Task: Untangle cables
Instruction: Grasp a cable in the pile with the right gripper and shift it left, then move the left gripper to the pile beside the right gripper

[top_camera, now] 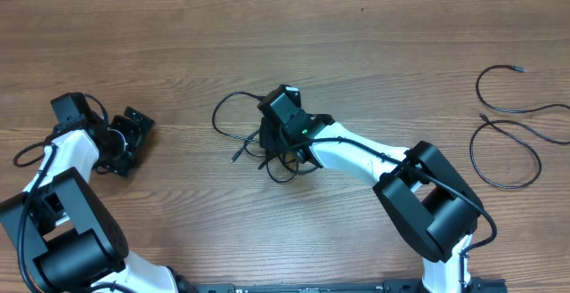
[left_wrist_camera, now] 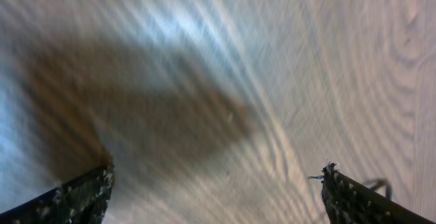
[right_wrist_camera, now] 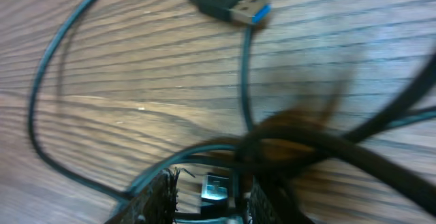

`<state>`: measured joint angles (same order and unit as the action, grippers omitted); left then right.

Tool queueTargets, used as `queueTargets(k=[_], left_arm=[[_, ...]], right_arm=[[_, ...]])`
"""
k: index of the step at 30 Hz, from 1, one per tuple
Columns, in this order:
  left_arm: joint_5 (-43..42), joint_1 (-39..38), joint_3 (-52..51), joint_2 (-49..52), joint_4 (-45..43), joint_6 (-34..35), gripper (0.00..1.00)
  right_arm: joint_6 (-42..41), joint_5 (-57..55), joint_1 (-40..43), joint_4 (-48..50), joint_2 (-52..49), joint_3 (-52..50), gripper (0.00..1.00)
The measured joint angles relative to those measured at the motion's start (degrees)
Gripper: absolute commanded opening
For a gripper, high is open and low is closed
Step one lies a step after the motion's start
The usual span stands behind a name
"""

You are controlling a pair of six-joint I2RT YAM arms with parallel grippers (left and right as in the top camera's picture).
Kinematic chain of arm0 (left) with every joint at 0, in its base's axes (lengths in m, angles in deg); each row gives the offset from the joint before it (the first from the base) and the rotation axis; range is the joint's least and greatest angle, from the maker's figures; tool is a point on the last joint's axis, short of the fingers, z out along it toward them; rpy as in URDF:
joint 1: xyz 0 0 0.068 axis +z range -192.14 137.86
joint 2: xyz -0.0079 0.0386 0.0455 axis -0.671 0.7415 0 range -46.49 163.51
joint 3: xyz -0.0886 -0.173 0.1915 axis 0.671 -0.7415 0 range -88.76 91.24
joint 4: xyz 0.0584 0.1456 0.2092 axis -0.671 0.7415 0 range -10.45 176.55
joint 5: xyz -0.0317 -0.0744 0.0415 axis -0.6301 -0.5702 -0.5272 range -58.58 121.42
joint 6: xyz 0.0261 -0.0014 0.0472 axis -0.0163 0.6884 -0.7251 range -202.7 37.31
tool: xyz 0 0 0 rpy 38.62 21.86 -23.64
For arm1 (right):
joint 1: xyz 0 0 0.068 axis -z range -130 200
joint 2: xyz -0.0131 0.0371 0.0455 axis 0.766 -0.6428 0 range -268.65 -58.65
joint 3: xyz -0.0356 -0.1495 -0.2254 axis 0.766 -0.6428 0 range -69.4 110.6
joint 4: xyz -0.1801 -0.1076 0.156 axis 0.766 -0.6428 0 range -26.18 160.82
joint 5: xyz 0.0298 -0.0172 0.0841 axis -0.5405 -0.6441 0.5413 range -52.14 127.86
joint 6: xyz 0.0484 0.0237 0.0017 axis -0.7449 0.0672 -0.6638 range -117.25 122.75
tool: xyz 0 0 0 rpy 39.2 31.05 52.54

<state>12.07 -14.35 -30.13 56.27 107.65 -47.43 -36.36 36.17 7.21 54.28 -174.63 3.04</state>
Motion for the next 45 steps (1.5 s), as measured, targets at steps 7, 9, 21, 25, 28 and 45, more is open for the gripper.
queueTargets(k=[7,9,21,25,28,45], left_arm=[[1.70,0.00,-0.15,0.17,-3.74,-0.02,0.99],[1.92,0.00,-0.15,0.17,-3.85,-0.02,1.00],[0.31,0.07,-0.15,0.22,-3.65,-0.02,1.00],[-4.48,0.07,-0.15,0.22,0.46,0.20,0.80],[-6.34,0.04,-0.55,0.68,-0.92,-1.57,0.62],[-25.33,-17.20,-0.83,0.83,-13.57,-14.27,0.61]], right_arm=[[0.96,3.98,0.13,0.26,0.02,0.09,0.29],[2.36,5.31,0.28,-0.37,0.39,0.09,0.29],[4.70,0.04,0.81,-3.91,6.54,0.59,0.30],[2.80,-2.25,1.14,-4.02,6.49,0.48,0.30],[1.99,-3.82,1.16,-3.56,5.84,0.48,0.30],[-2.34,-5.29,1.77,-0.94,1.90,0.22,0.31]])
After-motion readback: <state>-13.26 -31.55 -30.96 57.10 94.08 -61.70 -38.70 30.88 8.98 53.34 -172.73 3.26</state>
